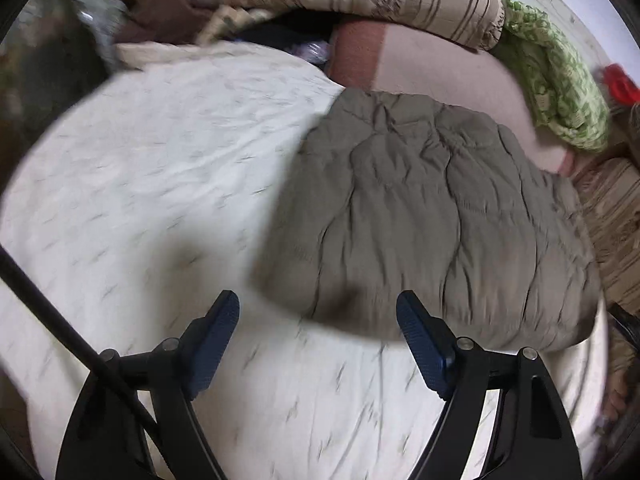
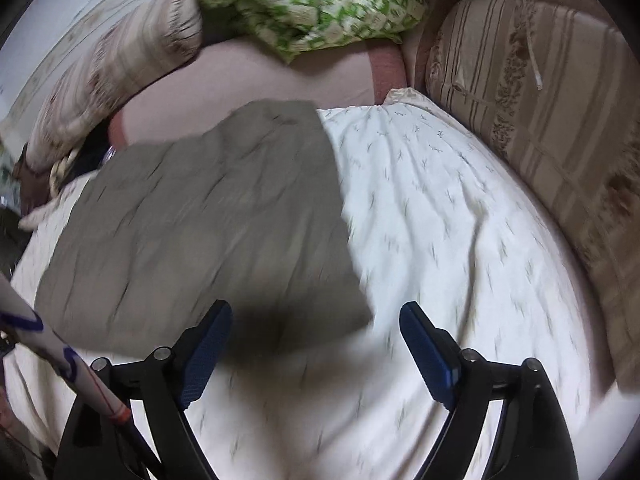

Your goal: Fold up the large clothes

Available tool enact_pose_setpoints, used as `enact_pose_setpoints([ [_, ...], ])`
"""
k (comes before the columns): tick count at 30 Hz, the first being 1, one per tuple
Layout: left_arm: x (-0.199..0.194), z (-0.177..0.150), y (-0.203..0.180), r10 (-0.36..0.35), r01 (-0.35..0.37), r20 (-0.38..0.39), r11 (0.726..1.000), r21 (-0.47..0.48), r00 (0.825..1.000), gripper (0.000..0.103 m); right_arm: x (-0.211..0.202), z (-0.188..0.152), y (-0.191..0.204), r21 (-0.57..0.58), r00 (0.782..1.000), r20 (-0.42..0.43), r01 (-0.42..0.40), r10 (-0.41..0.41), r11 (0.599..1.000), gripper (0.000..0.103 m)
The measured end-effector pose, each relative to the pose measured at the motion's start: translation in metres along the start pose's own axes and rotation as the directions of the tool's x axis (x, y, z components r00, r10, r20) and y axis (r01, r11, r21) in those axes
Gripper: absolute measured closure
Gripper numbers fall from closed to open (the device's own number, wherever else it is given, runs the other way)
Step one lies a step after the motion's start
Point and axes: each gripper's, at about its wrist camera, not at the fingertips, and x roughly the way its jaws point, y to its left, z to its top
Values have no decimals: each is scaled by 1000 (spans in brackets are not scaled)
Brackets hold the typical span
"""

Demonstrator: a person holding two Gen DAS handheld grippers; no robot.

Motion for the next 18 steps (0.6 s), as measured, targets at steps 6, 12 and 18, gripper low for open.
enact_pose_setpoints([
  [6, 70, 48, 11, -140, 140, -73, 990, -7, 988, 23, 90, 53, -33, 163, 958, -143, -224, 247, 961, 10],
  [12, 131, 76, 18, -365, 350, -167, 930, -112, 916, 16, 159, 57, -27, 235, 834, -262, -433, 486, 870, 8],
  [18, 113, 83, 5, -380, 366, -138, 923, -121, 914, 48, 152, 62, -6, 235, 835, -221, -456, 505, 858, 47],
])
